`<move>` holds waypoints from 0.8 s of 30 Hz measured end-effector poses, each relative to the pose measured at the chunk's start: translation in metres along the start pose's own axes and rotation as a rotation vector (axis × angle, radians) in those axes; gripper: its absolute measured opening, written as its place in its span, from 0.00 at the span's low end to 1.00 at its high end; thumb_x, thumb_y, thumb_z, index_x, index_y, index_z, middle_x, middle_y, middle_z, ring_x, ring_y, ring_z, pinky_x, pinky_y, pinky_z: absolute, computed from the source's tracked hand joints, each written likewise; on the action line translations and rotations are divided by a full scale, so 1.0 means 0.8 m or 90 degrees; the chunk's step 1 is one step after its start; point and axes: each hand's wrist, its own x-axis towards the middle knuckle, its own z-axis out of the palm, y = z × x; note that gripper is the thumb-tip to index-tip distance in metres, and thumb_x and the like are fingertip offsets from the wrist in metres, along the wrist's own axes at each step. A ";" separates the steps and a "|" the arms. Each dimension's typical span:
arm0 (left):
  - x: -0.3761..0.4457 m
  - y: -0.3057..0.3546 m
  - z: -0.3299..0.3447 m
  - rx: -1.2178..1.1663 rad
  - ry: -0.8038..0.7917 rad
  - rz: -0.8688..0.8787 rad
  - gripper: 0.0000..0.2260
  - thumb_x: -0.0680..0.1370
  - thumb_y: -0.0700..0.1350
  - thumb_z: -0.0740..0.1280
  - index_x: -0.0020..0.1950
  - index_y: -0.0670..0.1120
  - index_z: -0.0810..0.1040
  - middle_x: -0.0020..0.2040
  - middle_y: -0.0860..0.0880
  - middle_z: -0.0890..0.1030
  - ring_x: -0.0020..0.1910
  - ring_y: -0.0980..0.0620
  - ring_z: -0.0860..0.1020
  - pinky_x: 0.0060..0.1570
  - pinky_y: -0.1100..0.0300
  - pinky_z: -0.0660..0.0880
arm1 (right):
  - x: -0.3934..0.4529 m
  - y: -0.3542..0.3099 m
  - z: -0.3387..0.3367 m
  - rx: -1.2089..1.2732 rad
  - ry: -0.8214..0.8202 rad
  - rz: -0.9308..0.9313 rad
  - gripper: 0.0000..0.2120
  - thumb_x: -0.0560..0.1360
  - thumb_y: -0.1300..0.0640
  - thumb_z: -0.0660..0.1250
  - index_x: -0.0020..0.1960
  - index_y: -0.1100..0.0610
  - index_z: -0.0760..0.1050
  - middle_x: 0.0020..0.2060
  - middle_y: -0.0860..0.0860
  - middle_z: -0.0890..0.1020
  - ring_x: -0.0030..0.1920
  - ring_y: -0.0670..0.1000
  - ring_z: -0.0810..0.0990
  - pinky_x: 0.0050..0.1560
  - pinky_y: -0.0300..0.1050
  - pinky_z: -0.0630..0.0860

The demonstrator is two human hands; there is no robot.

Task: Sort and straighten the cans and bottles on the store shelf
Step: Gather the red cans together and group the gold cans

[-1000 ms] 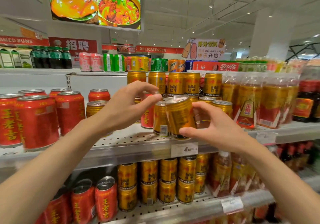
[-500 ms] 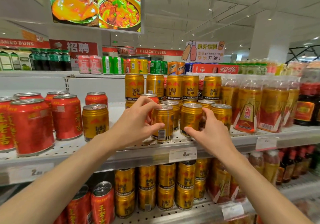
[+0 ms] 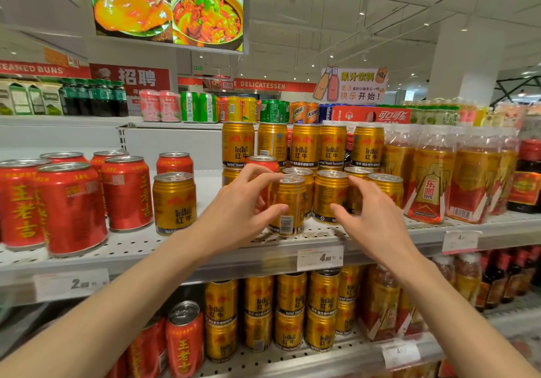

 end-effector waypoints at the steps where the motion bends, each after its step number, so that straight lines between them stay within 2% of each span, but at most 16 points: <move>1: -0.003 -0.001 -0.006 0.013 0.005 0.002 0.23 0.78 0.57 0.67 0.72 0.52 0.72 0.65 0.55 0.70 0.45 0.59 0.79 0.48 0.62 0.81 | -0.001 -0.002 -0.002 -0.001 0.025 -0.017 0.30 0.77 0.47 0.71 0.75 0.55 0.68 0.67 0.51 0.76 0.65 0.51 0.77 0.63 0.50 0.76; 4: -0.014 -0.011 -0.031 0.078 0.037 0.004 0.21 0.78 0.58 0.65 0.68 0.51 0.75 0.63 0.54 0.73 0.46 0.59 0.78 0.45 0.60 0.81 | -0.001 -0.018 -0.010 0.001 0.073 -0.078 0.18 0.78 0.49 0.69 0.66 0.54 0.75 0.57 0.48 0.76 0.54 0.47 0.77 0.53 0.41 0.71; 7: -0.023 -0.026 -0.065 0.138 0.064 -0.014 0.19 0.77 0.57 0.66 0.64 0.50 0.77 0.57 0.53 0.76 0.45 0.56 0.77 0.42 0.56 0.79 | 0.006 -0.046 -0.008 0.022 0.061 -0.131 0.13 0.79 0.49 0.68 0.61 0.54 0.77 0.54 0.46 0.77 0.53 0.45 0.76 0.53 0.40 0.73; 10: -0.032 -0.038 -0.098 0.204 0.076 -0.031 0.15 0.76 0.53 0.69 0.61 0.49 0.78 0.54 0.52 0.77 0.46 0.52 0.77 0.45 0.50 0.79 | 0.019 -0.075 0.002 0.033 0.037 -0.183 0.13 0.79 0.47 0.67 0.60 0.53 0.77 0.56 0.47 0.78 0.57 0.46 0.77 0.58 0.44 0.76; 13: -0.039 -0.045 -0.122 0.273 0.076 -0.045 0.13 0.76 0.53 0.69 0.58 0.49 0.79 0.53 0.51 0.77 0.52 0.50 0.76 0.49 0.50 0.76 | 0.038 -0.102 0.013 0.007 -0.011 -0.198 0.16 0.79 0.43 0.65 0.61 0.51 0.76 0.59 0.47 0.77 0.60 0.47 0.75 0.62 0.47 0.76; 16: -0.043 -0.052 -0.135 0.299 0.027 -0.112 0.16 0.77 0.57 0.68 0.61 0.51 0.77 0.55 0.51 0.76 0.56 0.49 0.73 0.55 0.50 0.75 | 0.059 -0.129 0.024 -0.035 -0.076 -0.171 0.18 0.79 0.39 0.65 0.60 0.50 0.74 0.57 0.47 0.76 0.58 0.48 0.74 0.57 0.44 0.74; 18: -0.046 -0.058 -0.139 0.292 -0.027 -0.160 0.16 0.77 0.59 0.67 0.61 0.52 0.76 0.56 0.51 0.75 0.58 0.50 0.72 0.59 0.51 0.73 | 0.071 -0.142 0.031 -0.052 -0.096 -0.153 0.18 0.78 0.37 0.65 0.56 0.50 0.72 0.52 0.48 0.76 0.54 0.50 0.76 0.52 0.45 0.77; 21: -0.049 -0.066 -0.140 0.253 -0.044 -0.186 0.14 0.77 0.58 0.67 0.59 0.53 0.76 0.57 0.51 0.74 0.59 0.51 0.70 0.58 0.56 0.70 | 0.078 -0.151 0.039 -0.054 -0.124 -0.138 0.18 0.76 0.37 0.67 0.52 0.51 0.69 0.49 0.49 0.77 0.49 0.51 0.77 0.46 0.45 0.76; 24: -0.048 -0.066 -0.142 0.248 -0.044 -0.207 0.14 0.77 0.59 0.67 0.57 0.53 0.75 0.58 0.51 0.73 0.58 0.51 0.71 0.57 0.56 0.70 | 0.080 -0.153 0.042 -0.025 -0.119 -0.113 0.18 0.77 0.41 0.69 0.54 0.52 0.66 0.49 0.48 0.77 0.47 0.51 0.78 0.43 0.45 0.76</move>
